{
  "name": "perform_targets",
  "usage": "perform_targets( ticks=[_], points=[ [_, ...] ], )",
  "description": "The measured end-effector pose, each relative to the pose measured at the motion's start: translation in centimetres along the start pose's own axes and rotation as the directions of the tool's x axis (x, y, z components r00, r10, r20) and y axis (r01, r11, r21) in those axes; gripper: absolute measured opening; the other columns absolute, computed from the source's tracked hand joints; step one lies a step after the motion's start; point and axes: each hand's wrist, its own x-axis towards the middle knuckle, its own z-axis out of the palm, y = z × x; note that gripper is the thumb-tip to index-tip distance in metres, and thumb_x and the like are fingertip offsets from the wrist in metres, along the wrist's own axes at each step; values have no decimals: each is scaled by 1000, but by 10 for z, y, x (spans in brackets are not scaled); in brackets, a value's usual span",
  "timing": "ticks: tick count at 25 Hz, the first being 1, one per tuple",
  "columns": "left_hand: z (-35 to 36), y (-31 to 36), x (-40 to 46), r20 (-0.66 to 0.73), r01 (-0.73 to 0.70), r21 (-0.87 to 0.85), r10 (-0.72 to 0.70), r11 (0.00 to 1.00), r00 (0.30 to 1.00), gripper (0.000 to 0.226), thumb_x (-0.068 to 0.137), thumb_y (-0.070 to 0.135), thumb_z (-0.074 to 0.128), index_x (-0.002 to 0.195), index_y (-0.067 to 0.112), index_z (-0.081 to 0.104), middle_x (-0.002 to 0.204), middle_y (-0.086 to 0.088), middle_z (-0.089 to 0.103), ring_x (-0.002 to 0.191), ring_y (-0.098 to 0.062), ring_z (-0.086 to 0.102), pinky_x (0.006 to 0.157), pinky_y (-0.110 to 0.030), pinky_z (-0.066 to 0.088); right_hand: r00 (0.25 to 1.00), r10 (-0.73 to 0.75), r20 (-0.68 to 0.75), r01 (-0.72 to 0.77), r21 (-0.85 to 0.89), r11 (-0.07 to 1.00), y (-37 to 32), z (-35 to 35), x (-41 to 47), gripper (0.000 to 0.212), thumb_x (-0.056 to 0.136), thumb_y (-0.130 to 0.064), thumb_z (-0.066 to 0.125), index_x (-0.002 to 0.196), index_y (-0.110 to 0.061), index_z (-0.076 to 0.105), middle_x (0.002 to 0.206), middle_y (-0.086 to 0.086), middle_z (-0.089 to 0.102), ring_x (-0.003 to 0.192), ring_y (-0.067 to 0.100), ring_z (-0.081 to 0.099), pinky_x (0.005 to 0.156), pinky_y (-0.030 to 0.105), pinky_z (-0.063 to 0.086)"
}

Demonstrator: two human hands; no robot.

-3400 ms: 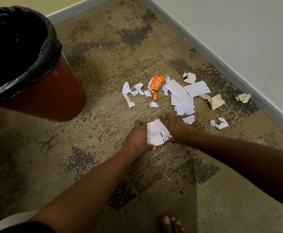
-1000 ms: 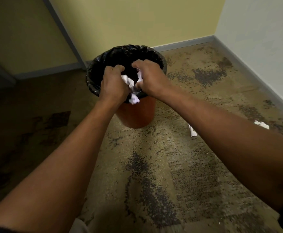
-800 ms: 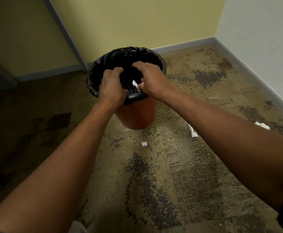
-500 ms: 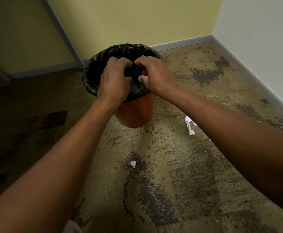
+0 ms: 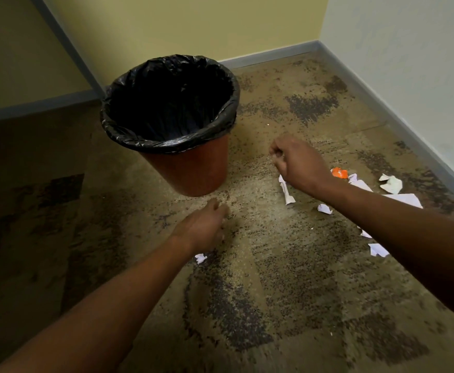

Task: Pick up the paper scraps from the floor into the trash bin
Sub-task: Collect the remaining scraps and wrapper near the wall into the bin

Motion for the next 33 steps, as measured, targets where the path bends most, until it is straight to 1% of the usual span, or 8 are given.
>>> perform_targets(
  ticks=[3, 6, 15, 19, 22, 25, 30, 33],
  points=[
    [44, -17, -1, 207, 179, 25, -181, 983, 962, 62, 86, 17, 73, 137, 18, 39, 136, -11, 39, 106, -32, 61, 83, -38, 52, 935, 183, 303, -140, -158, 978, 41, 28, -25, 41, 78, -17, 70, 116, -16, 53, 115, 9, 53, 104, 33, 57, 84, 43, 50],
    [66, -26, 2, 257, 247, 15, -242, 969, 935, 70, 84, 15, 76, 141, 18, 36, 141, -13, 37, 116, -35, 58, 92, -40, 52, 840, 301, 452, -190, -274, 943, 63, 45, -37, 74, 71, -25, 80, 133, -13, 42, 128, 15, 46, 113, 38, 55, 92, 47, 49],
    [85, -22, 19, 205, 300, -22, -289, 954, 935, 49, 87, -4, 57, 133, 10, 46, 136, -16, 41, 115, -38, 58, 95, -43, 52, 843, 303, 443, -92, -437, 895, 93, 73, -24, 123, 54, -48, 89, 150, -22, 16, 155, 14, 21, 132, 45, 33, 106, 51, 37],
    [91, -16, 19, 155, 455, -78, -440, 887, 884, 44, 90, 0, 57, 132, 8, 46, 134, -17, 40, 115, -35, 59, 93, -39, 50, 749, 387, 537, -168, -410, 896, 102, 89, -7, 130, 51, -56, 88, 150, -36, 8, 159, 11, 4, 140, 50, 15, 106, 64, 31],
    [95, -25, 18, 190, 553, -134, -526, 822, 829, 50, 87, 12, 71, 131, 5, 47, 134, -19, 40, 113, -35, 60, 94, -37, 51, 694, 410, 592, -175, -414, 893, 108, 102, -8, 126, 52, -58, 86, 150, -42, 8, 159, 10, 4, 139, 50, 16, 105, 65, 32],
    [98, -24, 18, 177, 554, -188, -527, 811, 831, 40, 87, 6, 68, 124, 6, 53, 129, -18, 45, 108, -34, 62, 93, -38, 52, 729, 377, 571, -173, -379, 909, 111, 105, -5, 110, 59, -53, 85, 147, -37, 22, 151, 18, 23, 133, 46, 31, 108, 55, 35],
    [100, -15, 18, 99, 476, -211, -466, 854, 879, 37, 89, -8, 46, 120, 9, 60, 125, -16, 48, 108, -33, 59, 97, -37, 51, 815, 285, 505, -116, -339, 934, 100, 106, -15, 51, 78, -30, 77, 123, -23, 56, 124, 17, 47, 109, 38, 53, 95, 40, 48],
    [99, -17, 18, 68, 476, -247, -475, 844, 877, 34, 90, -8, 47, 112, 11, 65, 119, -15, 51, 106, -31, 59, 93, -37, 52, 852, 198, 484, -58, -288, 956, 88, 102, -28, 23, 97, -29, 52, 107, -13, 65, 107, 15, 53, 97, 35, 61, 88, 39, 52]
  ],
)
